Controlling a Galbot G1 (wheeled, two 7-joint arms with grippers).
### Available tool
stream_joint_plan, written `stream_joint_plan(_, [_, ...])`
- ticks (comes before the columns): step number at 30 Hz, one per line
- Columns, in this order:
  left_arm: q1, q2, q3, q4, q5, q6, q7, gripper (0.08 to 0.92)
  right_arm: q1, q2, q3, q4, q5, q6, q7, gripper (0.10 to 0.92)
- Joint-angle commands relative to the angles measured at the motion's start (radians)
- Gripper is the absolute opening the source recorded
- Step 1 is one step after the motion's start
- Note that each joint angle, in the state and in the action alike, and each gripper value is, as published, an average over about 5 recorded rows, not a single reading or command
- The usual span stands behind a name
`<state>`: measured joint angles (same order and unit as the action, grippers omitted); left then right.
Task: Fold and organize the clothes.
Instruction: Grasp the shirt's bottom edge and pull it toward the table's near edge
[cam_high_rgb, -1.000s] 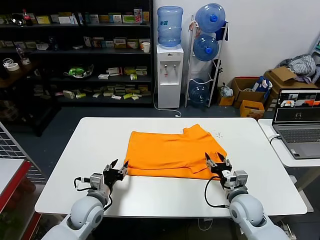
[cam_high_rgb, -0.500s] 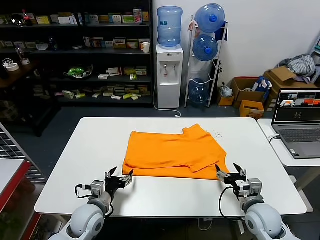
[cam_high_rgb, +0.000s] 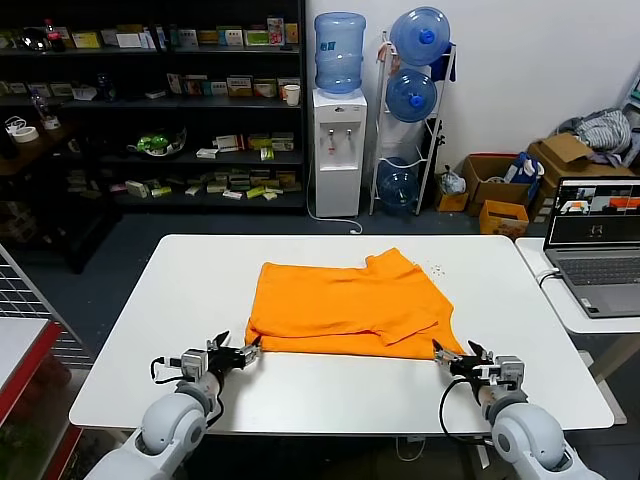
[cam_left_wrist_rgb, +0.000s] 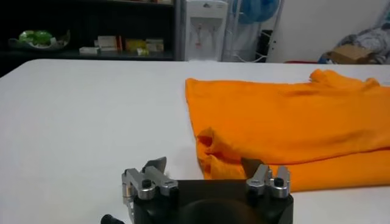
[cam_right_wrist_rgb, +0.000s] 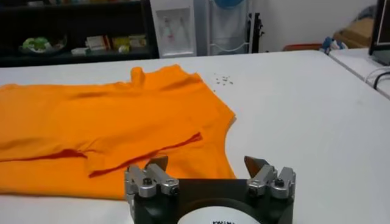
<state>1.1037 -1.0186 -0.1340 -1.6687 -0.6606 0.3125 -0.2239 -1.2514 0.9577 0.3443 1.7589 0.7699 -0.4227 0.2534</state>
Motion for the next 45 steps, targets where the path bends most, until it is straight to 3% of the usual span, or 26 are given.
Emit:
stream_joint_plan(1, [-0.034, -0.003, 0.003, 0.046, -0.015, 0.008, 0.001, 0.806, 0.011, -0.002, 0.001, -0.020, 0.038, -0.031, 0.005, 0.823])
stream_joint_plan(7, [-0.032, -0.001, 0.008, 0.044, -0.015, 0.009, -0.001, 0.658, 0.019, 0.000, -0.005, -0.029, 0.055, -0.038, 0.003, 0.823])
stream_joint_plan(12, [-0.028, 0.003, 0.011, 0.040, -0.016, 0.011, -0.002, 0.596, 0.024, 0.004, -0.013, -0.030, 0.058, -0.041, 0.000, 0.789])
stream_joint_plan(17, [-0.017, 0.009, 0.011, 0.021, -0.018, 0.011, -0.003, 0.519, 0.019, 0.003, -0.016, -0.018, 0.059, -0.039, 0.000, 0.655])
stream_joint_plan(31, [0.003, 0.018, 0.021, -0.028, -0.025, 0.018, -0.002, 0.121, 0.010, -0.002, -0.013, -0.005, 0.052, -0.012, 0.001, 0.247])
stream_joint_plan(37, [0.008, 0.022, 0.025, -0.040, -0.030, 0.038, -0.001, 0.090, 0.007, -0.006, -0.011, 0.000, 0.053, -0.007, 0.003, 0.126])
stream_joint_plan(45, [0.008, 0.030, 0.018, -0.037, -0.027, 0.027, -0.017, 0.090, 0.005, -0.009, -0.011, 0.009, 0.057, -0.004, 0.011, 0.124])
